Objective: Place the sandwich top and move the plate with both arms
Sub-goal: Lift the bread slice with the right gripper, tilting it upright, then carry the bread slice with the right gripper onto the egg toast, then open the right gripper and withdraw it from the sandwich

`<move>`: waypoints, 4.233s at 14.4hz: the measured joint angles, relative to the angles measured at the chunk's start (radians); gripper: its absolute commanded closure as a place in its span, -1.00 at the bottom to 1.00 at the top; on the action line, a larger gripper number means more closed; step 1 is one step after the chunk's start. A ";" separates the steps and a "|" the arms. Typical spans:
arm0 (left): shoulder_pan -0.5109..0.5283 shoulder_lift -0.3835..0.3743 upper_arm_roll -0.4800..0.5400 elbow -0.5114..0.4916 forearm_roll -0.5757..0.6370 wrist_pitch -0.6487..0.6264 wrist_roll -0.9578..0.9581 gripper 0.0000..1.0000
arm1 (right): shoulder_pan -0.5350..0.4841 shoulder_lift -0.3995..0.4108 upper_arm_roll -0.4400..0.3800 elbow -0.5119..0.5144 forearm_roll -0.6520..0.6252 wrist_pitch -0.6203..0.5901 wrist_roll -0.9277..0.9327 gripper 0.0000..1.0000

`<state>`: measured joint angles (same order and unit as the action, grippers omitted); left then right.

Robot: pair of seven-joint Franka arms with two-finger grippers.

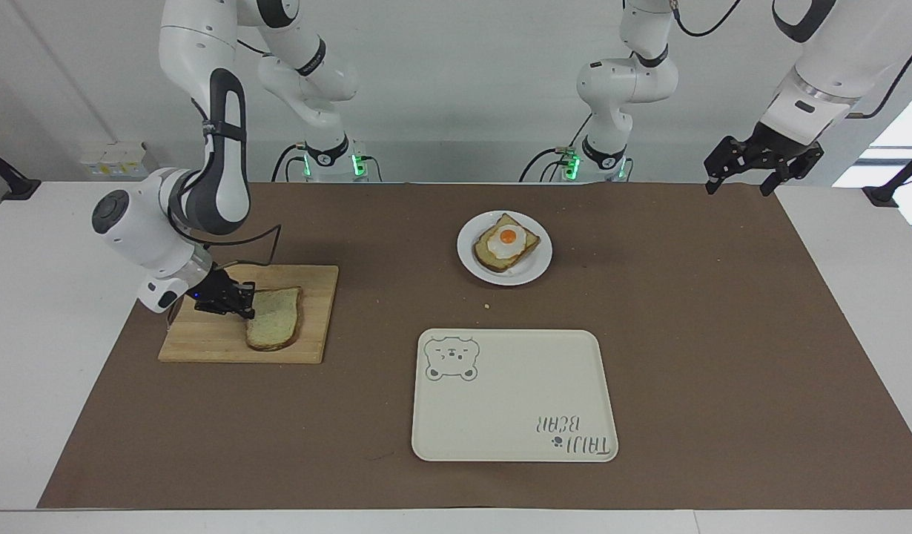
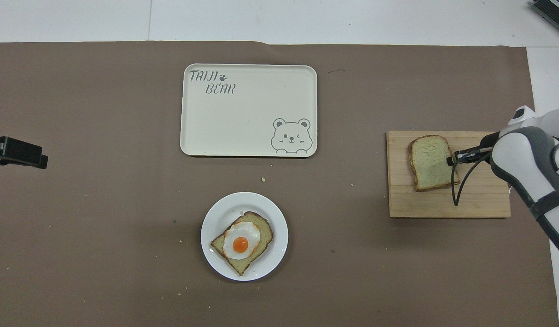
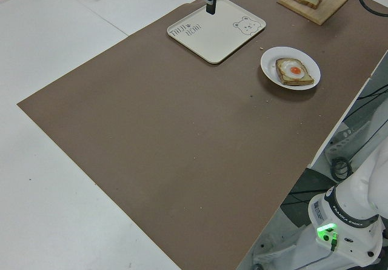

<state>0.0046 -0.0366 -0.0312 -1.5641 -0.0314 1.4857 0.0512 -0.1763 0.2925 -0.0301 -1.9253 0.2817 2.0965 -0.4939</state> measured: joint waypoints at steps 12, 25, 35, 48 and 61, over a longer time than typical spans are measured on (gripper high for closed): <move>0.000 0.000 0.000 0.000 0.000 0.000 0.000 -1.00 | 0.016 -0.075 0.038 0.202 0.127 -0.451 0.117 1.00; 0.000 0.000 0.000 0.000 0.000 0.000 0.000 -1.00 | 0.101 -0.088 0.229 0.186 0.192 -0.484 0.426 1.00; 0.000 0.000 0.000 0.000 0.000 0.000 0.000 -1.00 | 0.383 -0.118 0.236 0.099 0.248 -0.194 0.684 1.00; 0.000 0.000 0.000 0.000 0.000 0.000 0.000 -1.00 | 0.607 -0.111 0.237 -0.105 0.254 0.148 0.743 1.00; 0.000 0.000 0.000 0.000 0.000 0.000 0.000 -1.00 | 0.633 -0.095 0.211 -0.158 0.274 0.209 0.748 -1.00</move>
<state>0.0046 -0.0366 -0.0312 -1.5641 -0.0314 1.4857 0.0512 0.4571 0.1976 0.1807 -2.0830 0.5555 2.3059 0.2544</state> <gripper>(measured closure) 0.000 0.370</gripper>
